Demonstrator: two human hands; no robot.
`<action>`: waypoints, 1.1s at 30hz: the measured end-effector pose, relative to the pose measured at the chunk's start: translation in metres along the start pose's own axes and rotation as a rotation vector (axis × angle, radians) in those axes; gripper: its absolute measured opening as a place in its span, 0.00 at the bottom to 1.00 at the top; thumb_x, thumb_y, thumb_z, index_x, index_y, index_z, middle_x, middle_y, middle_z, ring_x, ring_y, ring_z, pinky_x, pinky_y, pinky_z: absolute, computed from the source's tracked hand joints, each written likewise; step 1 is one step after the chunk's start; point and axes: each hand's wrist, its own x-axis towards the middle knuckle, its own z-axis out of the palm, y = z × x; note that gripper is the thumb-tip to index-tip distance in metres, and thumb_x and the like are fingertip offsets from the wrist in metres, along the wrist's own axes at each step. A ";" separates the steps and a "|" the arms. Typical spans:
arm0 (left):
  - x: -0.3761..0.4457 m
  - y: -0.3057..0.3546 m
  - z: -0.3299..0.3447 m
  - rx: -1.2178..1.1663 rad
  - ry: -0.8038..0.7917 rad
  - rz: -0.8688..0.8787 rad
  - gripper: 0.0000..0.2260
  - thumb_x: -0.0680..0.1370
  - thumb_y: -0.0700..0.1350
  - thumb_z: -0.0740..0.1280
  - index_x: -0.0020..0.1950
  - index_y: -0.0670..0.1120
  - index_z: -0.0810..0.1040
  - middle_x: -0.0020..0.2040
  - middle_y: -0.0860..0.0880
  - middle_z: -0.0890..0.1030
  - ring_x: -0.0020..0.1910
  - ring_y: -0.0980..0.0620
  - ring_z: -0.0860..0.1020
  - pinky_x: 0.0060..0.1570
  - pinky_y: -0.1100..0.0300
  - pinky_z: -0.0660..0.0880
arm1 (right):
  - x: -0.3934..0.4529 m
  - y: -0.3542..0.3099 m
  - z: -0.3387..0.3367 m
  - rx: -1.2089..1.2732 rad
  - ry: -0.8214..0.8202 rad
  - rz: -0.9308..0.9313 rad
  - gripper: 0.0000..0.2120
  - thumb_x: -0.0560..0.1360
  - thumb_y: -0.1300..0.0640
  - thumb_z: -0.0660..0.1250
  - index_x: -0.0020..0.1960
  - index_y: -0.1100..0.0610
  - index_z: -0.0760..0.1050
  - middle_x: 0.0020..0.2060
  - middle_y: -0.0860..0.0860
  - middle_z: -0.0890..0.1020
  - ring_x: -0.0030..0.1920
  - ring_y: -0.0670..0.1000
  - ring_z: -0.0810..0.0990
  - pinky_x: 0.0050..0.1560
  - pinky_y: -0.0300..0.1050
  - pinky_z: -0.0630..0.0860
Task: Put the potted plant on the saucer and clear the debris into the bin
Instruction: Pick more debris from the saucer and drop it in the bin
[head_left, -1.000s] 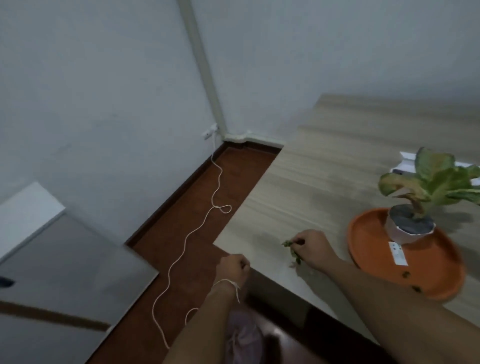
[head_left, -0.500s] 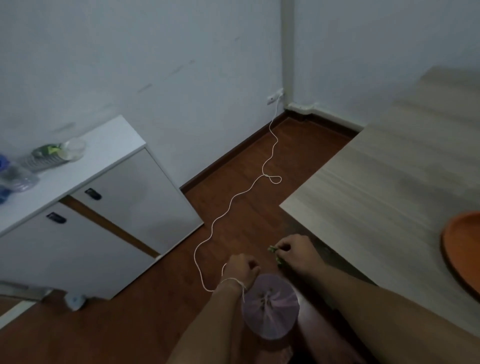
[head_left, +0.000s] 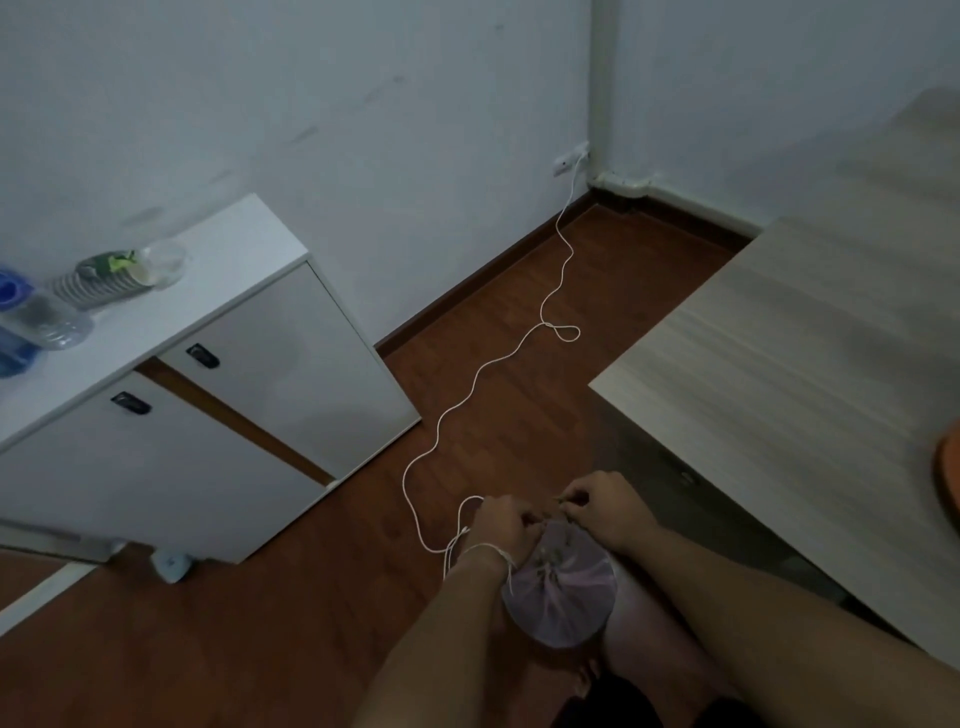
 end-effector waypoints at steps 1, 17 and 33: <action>-0.002 -0.001 0.001 0.010 -0.004 -0.005 0.12 0.69 0.49 0.68 0.46 0.46 0.85 0.46 0.44 0.86 0.47 0.44 0.83 0.48 0.54 0.78 | -0.001 0.000 0.002 -0.011 -0.007 0.003 0.06 0.72 0.52 0.71 0.39 0.52 0.83 0.37 0.48 0.86 0.38 0.48 0.83 0.43 0.51 0.81; 0.023 0.007 -0.007 0.121 -0.035 0.031 0.16 0.75 0.49 0.63 0.59 0.46 0.81 0.58 0.43 0.83 0.58 0.42 0.80 0.59 0.54 0.75 | 0.003 0.013 -0.026 -0.020 -0.022 0.070 0.18 0.73 0.49 0.70 0.60 0.54 0.81 0.59 0.51 0.83 0.59 0.50 0.81 0.60 0.42 0.74; 0.088 0.172 0.025 0.188 -0.005 0.280 0.15 0.75 0.46 0.68 0.60 0.44 0.81 0.56 0.41 0.84 0.56 0.43 0.81 0.61 0.53 0.76 | -0.085 0.145 -0.205 0.075 0.443 0.229 0.15 0.77 0.48 0.64 0.51 0.56 0.84 0.50 0.52 0.86 0.51 0.53 0.82 0.53 0.50 0.78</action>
